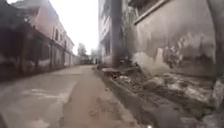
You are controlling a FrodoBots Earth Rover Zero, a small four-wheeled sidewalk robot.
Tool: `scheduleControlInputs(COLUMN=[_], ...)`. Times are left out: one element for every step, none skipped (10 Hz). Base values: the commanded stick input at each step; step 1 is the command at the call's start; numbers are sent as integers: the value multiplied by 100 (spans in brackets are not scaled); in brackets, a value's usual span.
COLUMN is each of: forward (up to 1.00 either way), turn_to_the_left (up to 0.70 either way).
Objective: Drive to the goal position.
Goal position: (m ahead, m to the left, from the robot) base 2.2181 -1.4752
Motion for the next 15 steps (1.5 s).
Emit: scheduleControlInputs(forward=[100,100,100,100,100,100,100,100,100,100,100,100,100,100,100], turn_to_the_left=[4,21,27,27,27,27,27,27,27,13,0,0,-9,-26,-13])
